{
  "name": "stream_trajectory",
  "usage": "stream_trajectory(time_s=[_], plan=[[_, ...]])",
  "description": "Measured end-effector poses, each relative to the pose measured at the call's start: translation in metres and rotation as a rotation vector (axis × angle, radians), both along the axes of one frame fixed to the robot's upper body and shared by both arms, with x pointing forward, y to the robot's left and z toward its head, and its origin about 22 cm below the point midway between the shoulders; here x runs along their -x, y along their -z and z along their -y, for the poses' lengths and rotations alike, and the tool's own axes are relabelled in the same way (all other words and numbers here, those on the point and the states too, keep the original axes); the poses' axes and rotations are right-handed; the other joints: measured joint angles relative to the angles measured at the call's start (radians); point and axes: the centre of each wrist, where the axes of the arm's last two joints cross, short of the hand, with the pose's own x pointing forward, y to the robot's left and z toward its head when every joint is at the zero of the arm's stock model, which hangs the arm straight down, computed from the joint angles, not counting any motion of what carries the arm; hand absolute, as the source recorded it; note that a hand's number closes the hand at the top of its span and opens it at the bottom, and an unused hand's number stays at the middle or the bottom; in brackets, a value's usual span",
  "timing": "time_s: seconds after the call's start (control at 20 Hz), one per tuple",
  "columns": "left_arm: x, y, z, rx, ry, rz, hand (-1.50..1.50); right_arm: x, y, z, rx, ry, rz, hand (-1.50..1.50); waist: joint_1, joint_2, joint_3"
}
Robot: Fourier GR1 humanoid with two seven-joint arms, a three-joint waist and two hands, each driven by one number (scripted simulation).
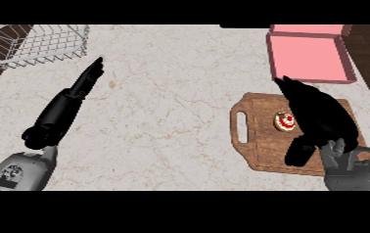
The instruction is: Pick the cupcake from the cutting board and place it in the cardboard box
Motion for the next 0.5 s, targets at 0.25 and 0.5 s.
stream_trajectory(time_s=[0.25, 0.5], plan=[[-0.002, -0.001, -0.004, -0.001, 0.006, -0.002, 0.0, -0.012, 0.018, -0.003, 0.045, 0.019, -0.014, -1.5, -0.001, 0.0, 0.0], [-0.008, 0.002, 0.001, 0.002, -0.005, -0.002, 0.0, -0.016, 0.032, 0.004, 0.085, 0.049, -0.03, -1.5, -0.005, 0.001, 0.0]])
